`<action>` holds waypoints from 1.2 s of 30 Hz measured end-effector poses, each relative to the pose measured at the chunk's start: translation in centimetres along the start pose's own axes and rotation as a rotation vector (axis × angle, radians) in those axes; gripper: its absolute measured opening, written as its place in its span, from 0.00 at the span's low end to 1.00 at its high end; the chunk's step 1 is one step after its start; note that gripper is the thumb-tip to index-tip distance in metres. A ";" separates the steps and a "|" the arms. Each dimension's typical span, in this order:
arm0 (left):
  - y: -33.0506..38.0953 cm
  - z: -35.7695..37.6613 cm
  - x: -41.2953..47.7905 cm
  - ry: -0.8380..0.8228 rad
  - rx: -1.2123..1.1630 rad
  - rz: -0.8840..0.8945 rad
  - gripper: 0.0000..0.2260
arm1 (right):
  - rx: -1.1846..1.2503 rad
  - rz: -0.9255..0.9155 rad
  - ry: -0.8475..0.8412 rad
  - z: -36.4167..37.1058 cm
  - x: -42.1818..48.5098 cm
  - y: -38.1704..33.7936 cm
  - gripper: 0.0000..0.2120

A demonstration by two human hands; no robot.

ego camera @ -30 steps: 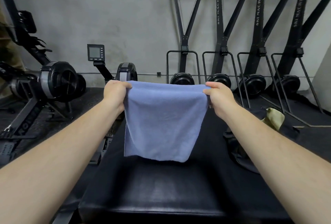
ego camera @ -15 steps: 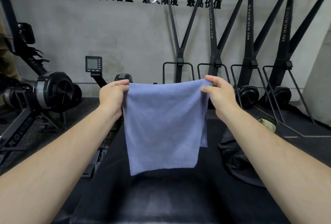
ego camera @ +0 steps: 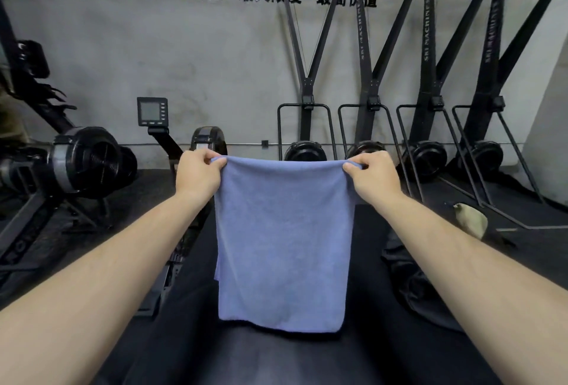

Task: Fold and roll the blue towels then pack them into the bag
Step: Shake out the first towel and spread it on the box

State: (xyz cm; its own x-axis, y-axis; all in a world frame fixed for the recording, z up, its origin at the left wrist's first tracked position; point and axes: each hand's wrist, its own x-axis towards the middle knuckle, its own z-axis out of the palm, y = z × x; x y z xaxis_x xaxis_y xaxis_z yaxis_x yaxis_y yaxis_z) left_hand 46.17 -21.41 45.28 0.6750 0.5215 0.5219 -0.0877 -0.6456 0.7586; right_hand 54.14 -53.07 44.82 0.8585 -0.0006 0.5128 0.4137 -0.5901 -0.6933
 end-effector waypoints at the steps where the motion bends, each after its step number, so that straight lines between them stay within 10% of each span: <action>1: -0.3 0.3 0.5 -0.010 0.015 -0.014 0.04 | 0.017 0.029 -0.015 0.4 0.4 0.2 0.06; 10: -1.0 0.8 0.6 -0.015 -0.290 -0.088 0.03 | 0.368 0.031 0.088 0.8 -1.1 0.0 0.09; 24: -19.2 4.7 -22.1 -0.434 -0.055 -0.374 0.04 | 0.205 0.376 -0.289 8.6 -23.6 17.4 0.11; 36: -21.1 5.9 -24.5 -0.397 0.040 -0.148 0.03 | -0.030 0.153 -0.249 10.7 -25.0 19.5 0.05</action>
State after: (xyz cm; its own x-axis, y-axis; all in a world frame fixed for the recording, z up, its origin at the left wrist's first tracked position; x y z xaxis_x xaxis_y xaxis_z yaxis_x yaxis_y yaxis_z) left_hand 35.78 -23.87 14.23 0.9087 0.3596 0.2118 0.0543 -0.6050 0.7944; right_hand 44.03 -55.88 13.07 0.9598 0.1041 0.2608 0.2674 -0.6221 -0.7359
